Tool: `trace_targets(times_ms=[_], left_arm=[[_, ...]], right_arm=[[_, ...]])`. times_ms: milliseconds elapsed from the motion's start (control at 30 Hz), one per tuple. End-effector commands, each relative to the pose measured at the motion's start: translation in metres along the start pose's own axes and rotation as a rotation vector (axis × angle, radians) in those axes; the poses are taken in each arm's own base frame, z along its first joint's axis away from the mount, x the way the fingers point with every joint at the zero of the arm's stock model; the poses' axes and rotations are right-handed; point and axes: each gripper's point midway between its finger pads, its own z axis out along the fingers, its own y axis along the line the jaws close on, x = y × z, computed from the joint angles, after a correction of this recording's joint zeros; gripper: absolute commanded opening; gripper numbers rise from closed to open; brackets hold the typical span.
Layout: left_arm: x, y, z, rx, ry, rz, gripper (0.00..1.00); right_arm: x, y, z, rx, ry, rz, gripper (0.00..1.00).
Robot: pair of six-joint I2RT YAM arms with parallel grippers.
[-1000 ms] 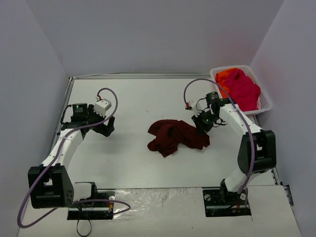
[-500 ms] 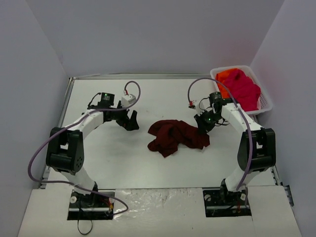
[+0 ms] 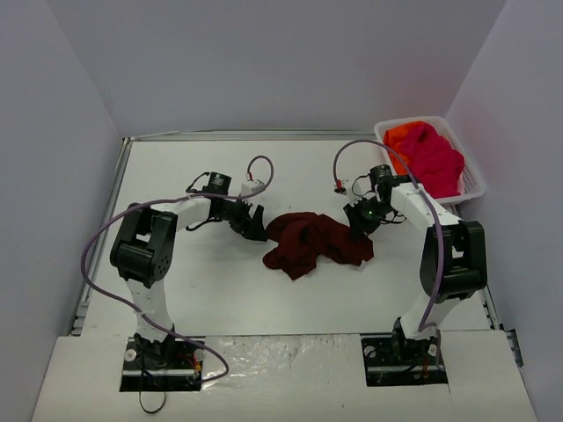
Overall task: Fold and stack the t-shirts
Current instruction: Flatten out the tshirt
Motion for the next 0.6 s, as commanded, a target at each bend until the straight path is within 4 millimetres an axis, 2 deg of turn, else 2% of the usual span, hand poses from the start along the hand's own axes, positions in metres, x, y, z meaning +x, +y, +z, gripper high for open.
trace_targets(times_ms=[0,300,367,500,567], left_arm=[[-0.022,-0.01,0.005,0.04,-0.039,0.077,0.75],[-0.012,-0.003,0.03,0.059,0.01,0.064,0.65],[-0.008,-0.002,0.035,0.063,0.023,0.056,0.59],[0.0,-0.005,0.04,0.084,0.057,0.051,0.39],[0.002,-0.007,0.04,0.09,0.068,0.064,0.33]], right_arm=[[0.004,0.006,0.002,-0.03,0.007,0.018,0.0],[0.008,0.007,0.006,-0.033,0.014,0.021,0.0],[0.008,0.007,0.006,-0.032,0.015,0.02,0.0],[0.01,0.006,0.008,-0.032,0.023,0.025,0.0],[0.01,0.005,0.008,-0.029,0.024,0.025,0.0]])
